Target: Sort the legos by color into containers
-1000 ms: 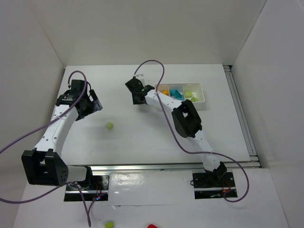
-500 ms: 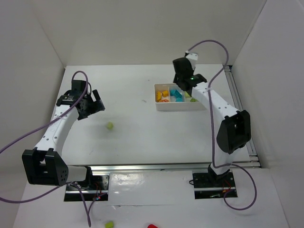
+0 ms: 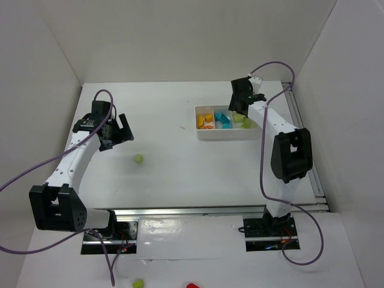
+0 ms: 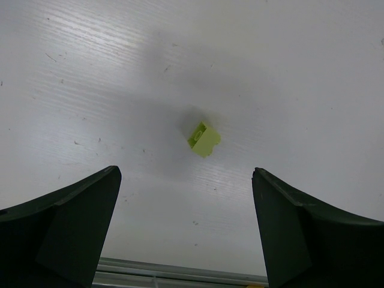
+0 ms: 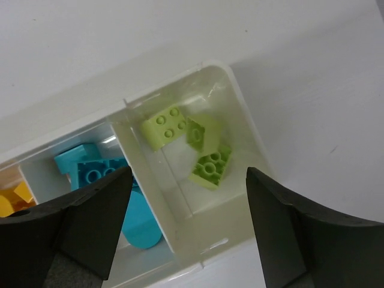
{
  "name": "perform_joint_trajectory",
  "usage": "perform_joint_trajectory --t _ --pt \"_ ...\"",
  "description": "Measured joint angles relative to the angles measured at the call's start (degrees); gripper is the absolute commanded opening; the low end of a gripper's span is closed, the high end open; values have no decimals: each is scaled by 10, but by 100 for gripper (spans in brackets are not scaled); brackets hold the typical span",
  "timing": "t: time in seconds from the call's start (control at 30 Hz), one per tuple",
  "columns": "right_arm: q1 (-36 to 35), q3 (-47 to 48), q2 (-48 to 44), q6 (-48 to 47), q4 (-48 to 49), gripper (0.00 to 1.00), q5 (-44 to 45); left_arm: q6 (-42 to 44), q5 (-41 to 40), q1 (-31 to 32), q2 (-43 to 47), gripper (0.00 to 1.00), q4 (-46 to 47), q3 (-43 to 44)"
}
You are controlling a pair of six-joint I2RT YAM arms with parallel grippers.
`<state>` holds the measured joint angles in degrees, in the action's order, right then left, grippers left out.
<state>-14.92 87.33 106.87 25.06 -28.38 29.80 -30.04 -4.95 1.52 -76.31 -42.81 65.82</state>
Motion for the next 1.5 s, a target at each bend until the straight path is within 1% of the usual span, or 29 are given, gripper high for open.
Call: perform_joint_trajectory --t 0.03,0.07,0.13,0.2,0.27,0.3,0.33,0.37,0.5,0.57,0.7,0.8,0.93,1.07,1.2,1.23,1.3,1.33,1.43,1.47,1.5 --pt "-2 1 0 -1 0 84 0 0 0 0 0 100 0 0" --pt "-8 5 0 -3 1 80 6 0 -2 0 0 100 0 1" --pt "-23 9 -2 -7 1 79 16 0 -6 0 0 100 -2 2" --pt "-50 9 -9 -16 1 79 13 0 -11 0 0 100 -9 8" --pt "-89 8 -20 -29 8 81 -4 0 -18 0 0 100 -16 21" --pt "-115 5 -27 -38 15 84 -25 0 -22 -2 0 100 -20 30" --pt "-146 3 -34 -45 23 89 -45 -1 -25 -3 0 100 -23 39" --pt "-180 3 -38 -56 31 92 -70 -2 -27 -7 0 100 -25 49" --pt "-307 1 -30 -85 70 95 -158 -19 -36 -32 -10 100 -51 103" --pt "-367 1 -12 -95 91 95 -198 -33 -39 -58 -28 100 -70 141" --pt "-429 2 35 -115 133 95 -247 -50 -33 -113 -52 100 -92 180" --pt "-459 21 89 -144 151 95 -264 -63 -23 -141 -54 100 -107 182" --pt "-470 83 171 -176 159 97 -271 -65 -7 -148 -54 100 -116 182" --pt "-465 150 241 -197 159 91 -268 -64 -1 -151 -52 100 -116 168" --pt "-462 214 298 -212 156 88 -257 -64 4 -158 -52 100 -117 155" --pt "-460 229 311 -214 155 82 -255 -64 5 -159 -52 100 -117 155" --pt "-457 254 332 -220 155 75 -249 -64 5 -160 -51 100 -116 155" --pt "-456 260 338 -221 155 65 -246 -64 5 -161 -50 100 -116 155" --pt "-456 266 342 -226 154 52 -237 -64 6 -161 -49 100 -116 155" --pt "-456 267 342 -227 154 49 -233 -64 6 -161 -49 100 -116 155" --pt "-456 267 342 -227 154 49 -230 -64 7 -161 -49 100 -116 155"
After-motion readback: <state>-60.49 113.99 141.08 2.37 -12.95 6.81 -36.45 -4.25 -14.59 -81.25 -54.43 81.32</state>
